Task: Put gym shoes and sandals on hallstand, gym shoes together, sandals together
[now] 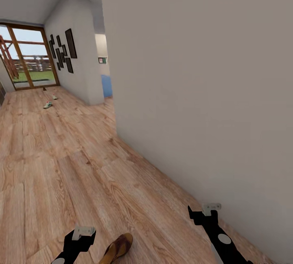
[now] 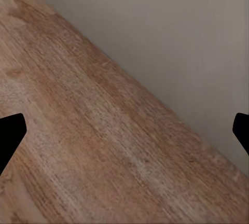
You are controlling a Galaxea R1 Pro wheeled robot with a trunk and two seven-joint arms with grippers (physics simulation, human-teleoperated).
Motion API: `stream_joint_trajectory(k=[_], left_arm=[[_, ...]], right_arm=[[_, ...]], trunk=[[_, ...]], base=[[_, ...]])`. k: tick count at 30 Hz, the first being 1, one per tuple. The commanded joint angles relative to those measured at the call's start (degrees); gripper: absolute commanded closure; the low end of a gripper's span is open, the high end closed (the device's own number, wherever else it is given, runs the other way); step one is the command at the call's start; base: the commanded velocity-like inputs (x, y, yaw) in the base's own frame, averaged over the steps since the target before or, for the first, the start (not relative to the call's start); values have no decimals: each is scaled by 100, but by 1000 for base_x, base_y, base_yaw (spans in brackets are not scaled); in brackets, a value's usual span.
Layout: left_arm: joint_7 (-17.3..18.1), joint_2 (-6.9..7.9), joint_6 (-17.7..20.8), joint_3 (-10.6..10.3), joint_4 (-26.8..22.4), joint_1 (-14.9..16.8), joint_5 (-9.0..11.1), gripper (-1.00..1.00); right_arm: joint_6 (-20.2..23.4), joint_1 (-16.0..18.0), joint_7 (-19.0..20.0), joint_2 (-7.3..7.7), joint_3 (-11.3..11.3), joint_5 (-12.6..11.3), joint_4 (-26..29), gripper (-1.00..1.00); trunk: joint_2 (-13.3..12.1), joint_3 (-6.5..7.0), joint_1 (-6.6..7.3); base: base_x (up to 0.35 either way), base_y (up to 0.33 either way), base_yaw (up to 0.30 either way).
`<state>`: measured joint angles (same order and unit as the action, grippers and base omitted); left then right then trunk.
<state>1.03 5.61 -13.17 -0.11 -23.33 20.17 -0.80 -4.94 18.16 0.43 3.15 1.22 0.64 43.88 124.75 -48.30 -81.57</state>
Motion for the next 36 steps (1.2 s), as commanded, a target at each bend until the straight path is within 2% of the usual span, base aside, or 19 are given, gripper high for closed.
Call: stream_joint_trajectory(k=[1,9,20,26,36], left_arm=[[11,1,-18,0,4,4,-8,-100],[11,1,-18,8,4,4,-8,-100],[11,1,-22,18,4,5,0,-100],[11,1,-22,20,4,5,-3,-100],[11,-5,-84,-49,-5,5,-24,-100]], right_arm=[[-16,3,6,3,9,6,-4,-100],[-19,3,7,2,6,6,-86,-100],[-40,3,1,0,-14,-9,-487,-100],[-42,3,1,1,-10,-11,-492,-100],[-43,3,1,2,-15,-10,-497,-100]], trunk=[[44,-24,-22],[365,-167,-197],[806,-365,-439],[1046,-472,-571],[1046,-472,-571]], base=[[0,0,0],[0,0,0],[0,0,0],[0,0,0],[27,28,0]])
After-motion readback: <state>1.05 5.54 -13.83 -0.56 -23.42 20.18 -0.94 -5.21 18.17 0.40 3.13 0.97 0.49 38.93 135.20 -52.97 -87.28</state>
